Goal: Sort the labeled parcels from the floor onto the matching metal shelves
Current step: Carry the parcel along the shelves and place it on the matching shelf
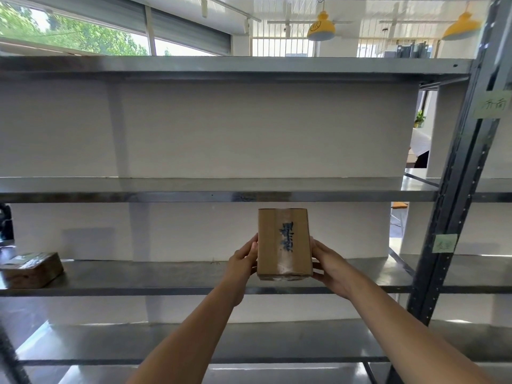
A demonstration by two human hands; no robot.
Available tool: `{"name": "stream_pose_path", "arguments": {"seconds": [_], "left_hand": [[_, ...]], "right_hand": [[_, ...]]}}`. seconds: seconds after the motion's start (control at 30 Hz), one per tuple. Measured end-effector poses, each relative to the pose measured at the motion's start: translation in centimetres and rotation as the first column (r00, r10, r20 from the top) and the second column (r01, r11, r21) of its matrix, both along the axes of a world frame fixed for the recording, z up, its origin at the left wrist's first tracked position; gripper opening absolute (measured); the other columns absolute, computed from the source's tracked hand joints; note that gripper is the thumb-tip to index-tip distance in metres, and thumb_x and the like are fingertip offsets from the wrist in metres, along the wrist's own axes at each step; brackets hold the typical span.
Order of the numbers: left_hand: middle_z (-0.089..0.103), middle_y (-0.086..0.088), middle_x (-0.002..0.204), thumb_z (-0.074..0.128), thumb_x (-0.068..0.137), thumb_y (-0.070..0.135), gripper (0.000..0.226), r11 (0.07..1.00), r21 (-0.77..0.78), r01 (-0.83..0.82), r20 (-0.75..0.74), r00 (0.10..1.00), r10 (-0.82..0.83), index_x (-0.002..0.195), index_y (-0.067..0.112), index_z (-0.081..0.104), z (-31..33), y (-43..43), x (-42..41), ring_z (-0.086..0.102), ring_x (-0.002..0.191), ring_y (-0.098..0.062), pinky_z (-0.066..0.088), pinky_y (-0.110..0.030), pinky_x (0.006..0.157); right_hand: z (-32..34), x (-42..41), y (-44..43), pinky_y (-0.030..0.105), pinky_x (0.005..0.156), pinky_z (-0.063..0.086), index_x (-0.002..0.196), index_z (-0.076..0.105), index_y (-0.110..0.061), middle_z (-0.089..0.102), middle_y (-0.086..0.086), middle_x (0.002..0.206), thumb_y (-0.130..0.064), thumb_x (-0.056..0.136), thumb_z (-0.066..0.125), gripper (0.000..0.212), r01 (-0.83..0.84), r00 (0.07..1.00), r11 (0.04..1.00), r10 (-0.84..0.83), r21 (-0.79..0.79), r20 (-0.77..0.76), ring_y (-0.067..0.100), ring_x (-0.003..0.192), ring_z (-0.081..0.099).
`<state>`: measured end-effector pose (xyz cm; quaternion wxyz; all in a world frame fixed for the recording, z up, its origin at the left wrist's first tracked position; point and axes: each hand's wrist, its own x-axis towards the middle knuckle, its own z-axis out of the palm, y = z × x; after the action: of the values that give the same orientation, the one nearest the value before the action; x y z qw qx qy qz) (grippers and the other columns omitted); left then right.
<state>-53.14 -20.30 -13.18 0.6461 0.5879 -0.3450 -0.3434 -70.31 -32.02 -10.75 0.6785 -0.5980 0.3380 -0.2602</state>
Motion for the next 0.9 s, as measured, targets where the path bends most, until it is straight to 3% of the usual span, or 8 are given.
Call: {"name": "stream_pose_path", "arguments": {"seconds": [0.17,0.3,0.37,0.5,0.7,0.9], "left_hand": [[0.067,-0.005,0.132,0.040,0.107,0.024,0.037,0.999,0.012,-0.032,-0.086,0.996,0.033,0.138,0.031,0.059,-1.0,0.0,1.0,0.061,0.123,-0.024,0.049,-0.043,0.107],[0.066,-0.001,0.131,0.038,0.107,0.032,0.037,0.997,0.016,-0.073,-0.157,0.985,0.075,0.137,0.030,0.060,-0.6,0.0,0.9,0.059,0.123,-0.021,0.050,-0.038,0.105],[0.066,-0.001,0.130,0.041,0.106,0.033,0.035,0.996,0.014,-0.089,-0.180,0.980,0.090,0.134,0.028,0.062,-0.3,0.0,0.9,0.059,0.121,-0.019,0.052,-0.034,0.099],[0.065,-0.002,0.129,0.048,0.102,0.036,0.034,0.997,0.007,-0.074,-0.193,0.978,0.074,0.127,0.021,0.064,-0.3,0.4,1.1,0.056,0.124,-0.026,0.045,-0.044,0.110],[0.067,-0.004,0.123,0.048,0.100,0.049,0.040,0.997,-0.033,-0.070,-0.194,0.979,0.063,0.122,0.019,0.062,-0.6,0.8,1.5,0.061,0.117,-0.025,0.050,-0.043,0.103],[0.068,-0.006,0.120,0.053,0.094,0.058,0.049,0.999,-0.029,-0.039,-0.229,0.973,0.032,0.121,0.017,0.057,-0.4,1.1,2.0,0.065,0.112,-0.028,0.053,-0.049,0.100]], "right_hand": [[-0.2,0.3,-0.3,0.034,0.082,0.052,0.129,0.060,-0.037,0.068,0.004,0.123,-0.030,0.097,0.059,0.033,0.035,0.998,0.999,-0.035,0.000,0.049,0.025,0.114,0.061],[-0.6,0.8,-0.3,0.036,0.083,0.052,0.125,0.063,-0.033,0.068,0.007,0.119,-0.013,0.097,0.060,0.035,0.049,0.994,0.997,-0.054,0.056,0.094,0.027,0.113,0.062],[-0.6,1.1,0.0,0.037,0.083,0.052,0.124,0.064,-0.031,0.067,0.005,0.120,-0.020,0.098,0.058,0.028,0.079,0.990,0.993,-0.088,0.087,0.111,0.027,0.112,0.061],[-0.6,1.7,0.5,0.039,0.082,0.052,0.120,0.062,-0.023,0.066,0.003,0.117,-0.042,0.098,0.053,0.030,0.133,0.984,0.987,-0.142,0.091,0.103,0.025,0.109,0.059],[-0.9,2.1,0.4,0.045,0.095,0.050,0.112,0.063,-0.020,0.068,0.007,0.118,-0.035,0.094,0.061,0.023,0.138,0.985,0.989,-0.142,0.045,0.097,0.030,0.115,0.059],[-0.9,2.1,0.8,0.046,0.106,0.044,0.115,0.066,-0.022,0.069,0.003,0.119,-0.020,0.093,0.065,0.022,0.102,0.987,0.995,-0.103,0.012,0.122,0.024,0.117,0.059]]}}
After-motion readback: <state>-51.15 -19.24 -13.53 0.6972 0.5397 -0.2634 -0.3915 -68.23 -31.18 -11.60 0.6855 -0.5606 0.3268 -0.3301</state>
